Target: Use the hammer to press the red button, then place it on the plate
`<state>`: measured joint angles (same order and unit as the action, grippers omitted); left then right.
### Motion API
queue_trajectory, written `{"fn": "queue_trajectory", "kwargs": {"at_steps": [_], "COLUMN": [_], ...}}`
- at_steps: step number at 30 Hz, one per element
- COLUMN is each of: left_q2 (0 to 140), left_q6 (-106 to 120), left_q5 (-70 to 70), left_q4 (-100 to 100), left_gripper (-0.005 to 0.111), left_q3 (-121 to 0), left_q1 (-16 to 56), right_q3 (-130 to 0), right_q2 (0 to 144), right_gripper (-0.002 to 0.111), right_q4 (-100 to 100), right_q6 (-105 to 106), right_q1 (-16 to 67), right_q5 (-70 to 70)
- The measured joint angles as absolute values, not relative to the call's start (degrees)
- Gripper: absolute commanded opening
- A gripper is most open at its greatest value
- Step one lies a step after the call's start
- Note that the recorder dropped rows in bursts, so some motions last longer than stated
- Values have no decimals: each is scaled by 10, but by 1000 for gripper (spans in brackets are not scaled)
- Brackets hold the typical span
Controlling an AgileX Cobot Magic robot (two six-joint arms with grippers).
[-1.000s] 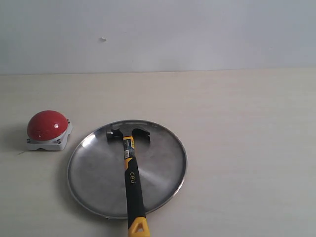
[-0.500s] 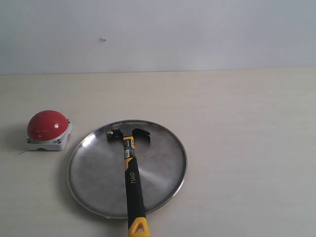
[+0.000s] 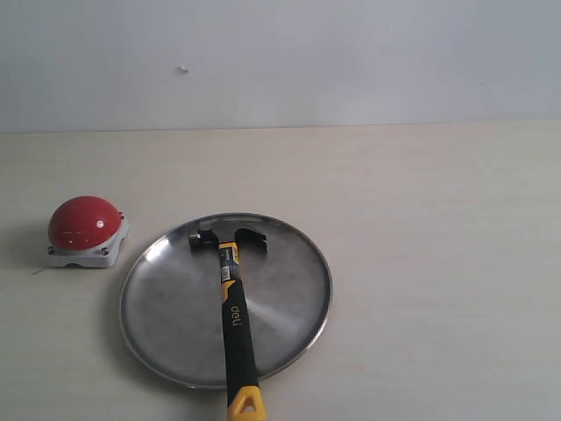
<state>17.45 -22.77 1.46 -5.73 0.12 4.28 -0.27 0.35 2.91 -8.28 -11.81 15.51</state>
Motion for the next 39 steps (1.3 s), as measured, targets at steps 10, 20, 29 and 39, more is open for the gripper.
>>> {"fn": "queue_trajectory", "kwargs": {"at_steps": [10, 20, 29, 39], "left_q2": [167, 61, 10, 4], "left_q6": [-145, -146, -146, -150], "left_q5": [15, 51, 180, 205], "left_q4": [-100, -100, -101, -90], "left_gripper": [0, 0, 0, 0], "left_q3": [1, 1, 1, 1], "left_q1": [44, -17, -33, -33], "right_q3": [-3, -3, -3, -3], "right_q2": [3, 3, 3, 3], "right_gripper": [0, 0, 0, 0], "right_q4": [29, 28, 28, 27], "right_q6": [-83, -83, -83, -83], "right_q1": [-118, -118, -118, -118], "right_q5": [155, 155, 155, 155]}}
